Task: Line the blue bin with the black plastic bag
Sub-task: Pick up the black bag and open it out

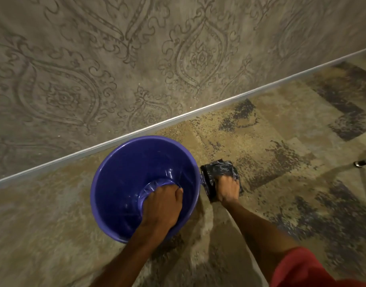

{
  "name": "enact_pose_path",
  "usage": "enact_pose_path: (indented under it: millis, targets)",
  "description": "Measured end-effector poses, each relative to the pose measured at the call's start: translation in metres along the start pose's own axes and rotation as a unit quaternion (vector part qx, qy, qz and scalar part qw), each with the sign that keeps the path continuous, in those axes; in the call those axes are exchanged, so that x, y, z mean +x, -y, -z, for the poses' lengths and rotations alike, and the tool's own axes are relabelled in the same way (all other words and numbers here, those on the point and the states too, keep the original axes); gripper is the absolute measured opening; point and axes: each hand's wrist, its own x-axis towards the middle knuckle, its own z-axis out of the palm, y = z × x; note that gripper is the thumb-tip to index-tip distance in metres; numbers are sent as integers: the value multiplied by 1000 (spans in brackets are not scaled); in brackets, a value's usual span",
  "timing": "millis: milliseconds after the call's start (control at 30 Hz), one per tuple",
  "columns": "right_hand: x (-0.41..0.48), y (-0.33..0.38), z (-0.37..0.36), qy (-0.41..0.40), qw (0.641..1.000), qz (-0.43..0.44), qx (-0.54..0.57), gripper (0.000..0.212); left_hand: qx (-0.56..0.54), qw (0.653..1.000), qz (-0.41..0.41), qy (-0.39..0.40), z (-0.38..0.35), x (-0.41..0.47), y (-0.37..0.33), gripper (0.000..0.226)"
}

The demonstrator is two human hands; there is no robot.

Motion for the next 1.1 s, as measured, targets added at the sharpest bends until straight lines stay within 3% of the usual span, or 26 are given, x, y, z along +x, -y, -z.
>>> enact_pose_path:
  millis: [200, 333, 500, 700, 833, 933, 1033, 1100]
  targets:
    - [-35, -1, 80, -70, 984, -43, 158, 13, -73, 997, -5, -33, 38, -33, -29, 29]
    - [-59, 4, 139, -68, 957, -69, 274, 15, -126, 992, 10, -23, 67, -56, -52, 26]
    - [-95, 12, 215, -68, 898, -137, 413, 10, -184, 982, 50, 2, 109, -83, -85, 25]
    - [-143, 33, 306, -109, 826, -156, 531, 22, -289, 951, 105, 14, 165, -113, -130, 28]
    - [-177, 48, 357, -105, 720, -174, 664, 24, -434, 879, 197, 39, 197, -122, -158, 37]
    - [-198, 53, 385, -95, 669, -164, 718, 18, -613, 755, 234, 8, 212, -127, -172, 54]
    - [-216, 54, 406, -71, 630, -169, 755, 14, -715, 636, 289, -15, 224, -135, -173, 84]
    - [-225, 54, 419, -48, 614, -178, 767, 12, -732, 604, 312, -23, 229, -139, -168, 94]
